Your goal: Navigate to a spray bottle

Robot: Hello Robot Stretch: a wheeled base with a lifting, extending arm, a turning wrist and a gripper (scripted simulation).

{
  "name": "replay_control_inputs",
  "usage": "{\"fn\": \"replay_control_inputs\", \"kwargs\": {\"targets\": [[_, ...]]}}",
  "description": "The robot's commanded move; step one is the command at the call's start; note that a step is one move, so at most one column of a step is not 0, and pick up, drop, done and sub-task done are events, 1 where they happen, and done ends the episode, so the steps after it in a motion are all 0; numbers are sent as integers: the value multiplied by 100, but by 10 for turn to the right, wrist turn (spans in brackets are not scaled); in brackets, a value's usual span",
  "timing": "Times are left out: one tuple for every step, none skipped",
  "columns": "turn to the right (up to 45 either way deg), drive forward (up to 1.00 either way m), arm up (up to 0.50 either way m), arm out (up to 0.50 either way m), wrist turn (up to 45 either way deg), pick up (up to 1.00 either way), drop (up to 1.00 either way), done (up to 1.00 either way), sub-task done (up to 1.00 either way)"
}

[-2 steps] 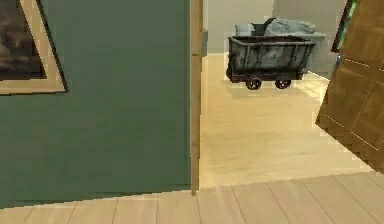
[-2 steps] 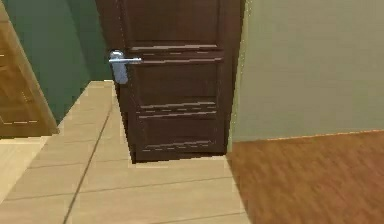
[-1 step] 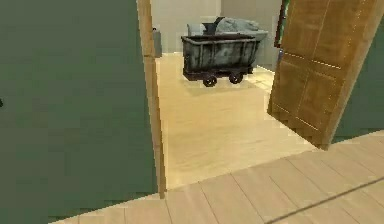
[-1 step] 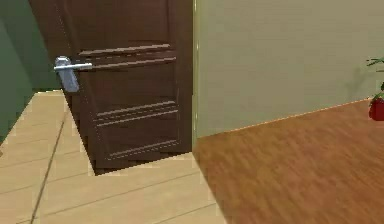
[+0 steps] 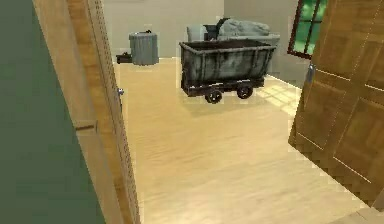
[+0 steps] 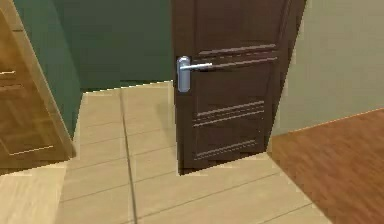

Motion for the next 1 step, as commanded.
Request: {"fn": "replay_control_inputs", "kwargs": {"targets": [[-450,0,0,0,0,0,0,0,0]]}}
